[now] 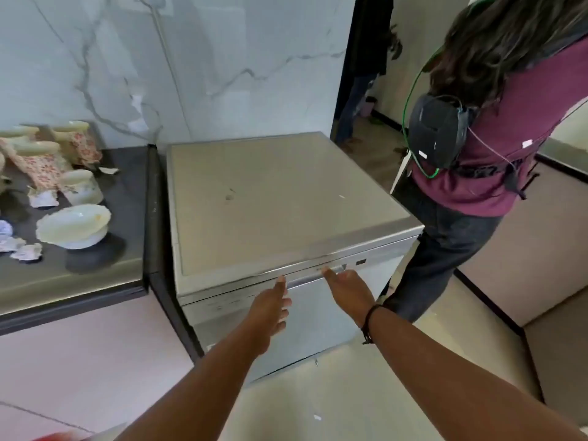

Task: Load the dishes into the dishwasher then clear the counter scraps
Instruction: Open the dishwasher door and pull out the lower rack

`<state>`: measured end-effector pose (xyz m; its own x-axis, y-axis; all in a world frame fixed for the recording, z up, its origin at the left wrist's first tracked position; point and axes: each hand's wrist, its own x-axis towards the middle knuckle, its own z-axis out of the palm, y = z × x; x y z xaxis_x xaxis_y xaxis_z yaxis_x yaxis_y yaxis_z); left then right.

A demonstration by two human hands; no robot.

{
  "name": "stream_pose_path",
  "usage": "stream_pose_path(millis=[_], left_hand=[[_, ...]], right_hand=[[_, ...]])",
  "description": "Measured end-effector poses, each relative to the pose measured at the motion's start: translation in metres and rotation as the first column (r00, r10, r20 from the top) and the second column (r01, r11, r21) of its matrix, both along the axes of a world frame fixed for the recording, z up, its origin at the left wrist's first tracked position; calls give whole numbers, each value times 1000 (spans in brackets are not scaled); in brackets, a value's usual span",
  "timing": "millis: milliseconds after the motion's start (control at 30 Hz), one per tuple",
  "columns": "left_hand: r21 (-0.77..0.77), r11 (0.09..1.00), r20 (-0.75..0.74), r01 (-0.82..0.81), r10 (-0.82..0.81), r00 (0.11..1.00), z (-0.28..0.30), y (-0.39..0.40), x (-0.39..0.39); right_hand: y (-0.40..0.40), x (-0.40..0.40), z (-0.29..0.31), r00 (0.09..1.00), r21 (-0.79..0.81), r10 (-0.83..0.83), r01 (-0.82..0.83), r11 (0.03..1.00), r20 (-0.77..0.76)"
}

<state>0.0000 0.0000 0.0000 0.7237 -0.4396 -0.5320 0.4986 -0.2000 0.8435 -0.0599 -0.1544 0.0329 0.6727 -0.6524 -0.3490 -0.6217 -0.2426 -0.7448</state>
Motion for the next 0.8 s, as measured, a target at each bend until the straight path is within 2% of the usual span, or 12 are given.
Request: stream_pose_path(millis=[33,67,133,300,500,667,733,800], left_hand=[[-46,998,-100,-36,31,995,-8,-9,1],[-60,996,-180,-71,59,982,-15,-19,3],[-125,982,-277,-139,100,956,-22,-33,-2],[-218,892,-459,-396,264,848,-30,-67,1],[-312,769,-528,-558,348,775,-34,-87,-2],[-344,639,-584,-688,428,690,-26,-105,-3],[-350,603,-579,-717,462,671,-24,-109,-4],[-361,559,-571,-747,500,651,-21,-112,-2]], right_hand=[[-10,6,-8,999,147,-50,51,988,-5],[-19,10,-11,994,328,-101,105,939,-29],[-35,16,-17,979,556,-195,191,809,-53],[-59,35,-41,932,817,-362,227,530,-24],[-56,44,-64,895,966,-443,59,250,60],[-58,47,-65,845,984,-523,-22,176,113],[-61,46,-67,866,980,-481,-48,192,136],[-65,45,-69,897,966,-410,-62,250,164]])
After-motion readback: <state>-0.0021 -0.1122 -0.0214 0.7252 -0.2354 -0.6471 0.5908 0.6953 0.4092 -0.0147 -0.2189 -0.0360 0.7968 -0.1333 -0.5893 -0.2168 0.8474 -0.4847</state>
